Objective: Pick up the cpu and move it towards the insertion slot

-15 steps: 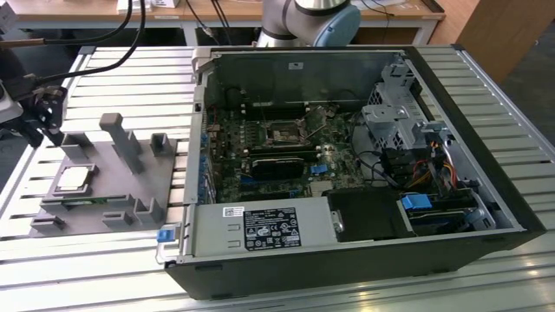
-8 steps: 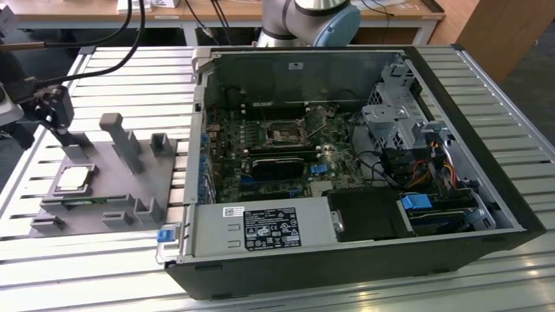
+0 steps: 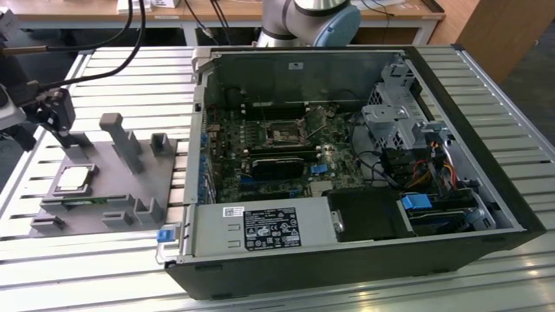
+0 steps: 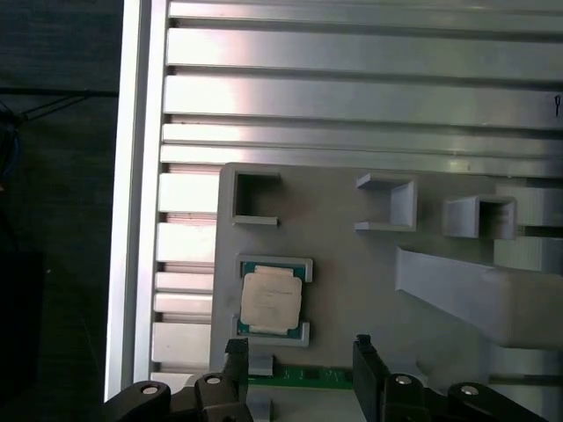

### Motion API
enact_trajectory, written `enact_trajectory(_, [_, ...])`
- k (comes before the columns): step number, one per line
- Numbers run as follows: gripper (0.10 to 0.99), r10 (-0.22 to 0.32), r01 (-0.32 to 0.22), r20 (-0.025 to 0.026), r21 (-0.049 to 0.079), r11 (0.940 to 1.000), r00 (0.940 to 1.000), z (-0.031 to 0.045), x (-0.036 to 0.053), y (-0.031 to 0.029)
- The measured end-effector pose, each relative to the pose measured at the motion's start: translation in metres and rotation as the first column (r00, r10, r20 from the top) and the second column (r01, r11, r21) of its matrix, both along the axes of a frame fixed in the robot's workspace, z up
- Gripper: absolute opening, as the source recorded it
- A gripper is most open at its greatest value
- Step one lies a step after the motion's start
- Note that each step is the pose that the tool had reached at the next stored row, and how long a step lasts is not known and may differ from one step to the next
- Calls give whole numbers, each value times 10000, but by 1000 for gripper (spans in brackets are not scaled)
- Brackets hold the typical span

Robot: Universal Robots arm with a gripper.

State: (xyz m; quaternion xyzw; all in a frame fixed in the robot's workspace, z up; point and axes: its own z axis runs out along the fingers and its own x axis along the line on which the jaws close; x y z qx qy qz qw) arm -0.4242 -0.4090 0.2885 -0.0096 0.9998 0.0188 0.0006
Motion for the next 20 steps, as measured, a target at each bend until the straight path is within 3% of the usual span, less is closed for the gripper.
enact_trajectory(20, [588, 0, 0, 0, 0, 10000, 10000, -84, -1, 0])
